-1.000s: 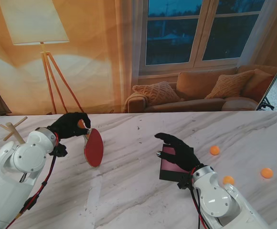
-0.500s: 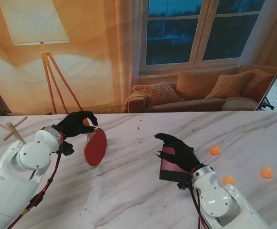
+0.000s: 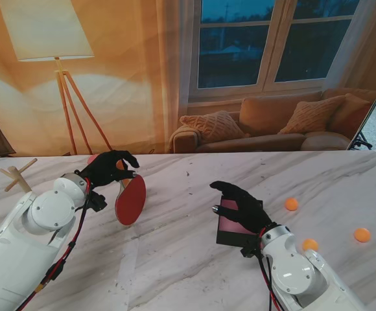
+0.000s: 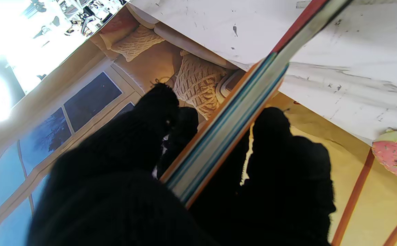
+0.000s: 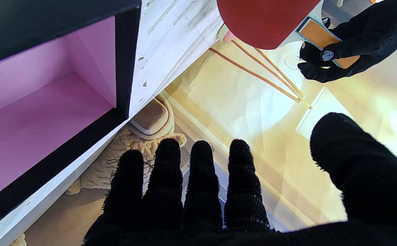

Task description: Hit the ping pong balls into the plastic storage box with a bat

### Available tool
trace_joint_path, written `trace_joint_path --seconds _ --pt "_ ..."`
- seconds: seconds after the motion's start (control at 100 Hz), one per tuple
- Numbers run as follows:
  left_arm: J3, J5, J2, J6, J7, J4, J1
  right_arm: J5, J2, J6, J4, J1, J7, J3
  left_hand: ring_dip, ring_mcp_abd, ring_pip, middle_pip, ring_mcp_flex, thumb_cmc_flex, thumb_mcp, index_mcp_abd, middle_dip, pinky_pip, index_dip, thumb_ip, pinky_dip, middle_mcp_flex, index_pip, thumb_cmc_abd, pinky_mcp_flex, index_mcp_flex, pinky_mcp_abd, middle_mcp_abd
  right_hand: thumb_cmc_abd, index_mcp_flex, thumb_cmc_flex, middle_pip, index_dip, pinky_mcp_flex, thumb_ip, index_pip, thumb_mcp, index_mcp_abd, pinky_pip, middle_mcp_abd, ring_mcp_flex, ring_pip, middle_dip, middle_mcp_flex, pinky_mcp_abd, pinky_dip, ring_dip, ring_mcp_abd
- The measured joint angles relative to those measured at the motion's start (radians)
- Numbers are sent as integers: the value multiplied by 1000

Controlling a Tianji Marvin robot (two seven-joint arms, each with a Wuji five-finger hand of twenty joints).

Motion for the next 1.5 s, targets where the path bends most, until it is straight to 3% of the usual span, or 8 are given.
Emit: trace_joint_path --seconds 0.13,0.31,0.65,0.78,0.85,1.04,1.27,1.5 --pt "1 -36 -6 -1 15 1 6 0 0 1 -1 0 1 0 13 -1 5 12 10 1 0 3 0 4 7 0 0 1 0 4 13 0 2 -1 0 0 0 0 0 0 0 0 0 0 0 0 0 0 0 0 0 0 0 0" --pt "-11 -34 -7 -18 -3 -4 17 0 0 1 -1 0 1 -1 -2 -4 14 25 22 1 2 11 8 14 24 0 -1 2 78 -1 22 7 2 -61 0 0 0 0 0 0 0 0 -1 0 0 0 0 0 0 0 0 0 0 0" --pt "-9 -81 -7 2 -7 -2 21 0 0 1 0 0 0 -1 17 -7 70 26 50 1 11 23 19 62 25 0 -12 30 129 -2 57 14 8 -111 -2 0 0 0 0 0 0 0 -11 0 0 0 0 0 0 0 0 3 0 0" --pt "-5 -105 -11 15 -5 5 20 0 0 1 0 0 0 -2 26 -7 80 25 50 1 10 23 67 63 28 0 -12 9 102 -4 62 6 9 -111 -2 0 0 0 0 0 0 0 -11 0 0 0 0 0 0 0 0 4 0 0" --pt "-5 -114 -11 18 -23 7 20 0 0 1 0 0 0 -2 28 -7 75 -10 30 10 10 11 108 60 51 -9 -12 -52 78 -4 36 1 4 -69 -2 0 0 0 0 0 0 0 -11 0 0 0 0 0 0 0 0 4 0 0" --pt "-3 -129 -9 26 -56 13 25 0 0 2 0 0 1 -2 21 -14 -10 -97 -75 56 41 -20 41 -28 82 1 -12 -241 79 0 -85 1 -29 -71 -2 0 0 0 0 0 0 0 -11 0 0 0 0 1 0 0 0 4 0 0" --pt "8 -194 -17 84 -4 23 25 2 1 3 0 0 2 -2 44 -13 -18 -96 -103 144 -152 -22 83 -45 87 1 72 -235 86 124 -112 -10 -31 -34 -2 0 0 0 0 0 0 0 -11 0 0 0 0 1 0 0 0 4 0 0" --pt "12 -170 -27 88 -3 29 23 3 1 4 0 0 2 -2 51 -13 17 -59 -83 111 -141 -21 122 -33 114 28 85 -197 64 123 -78 -25 -28 -25 -2 0 0 0 0 0 0 0 -11 0 0 0 0 1 0 0 0 5 2 0"
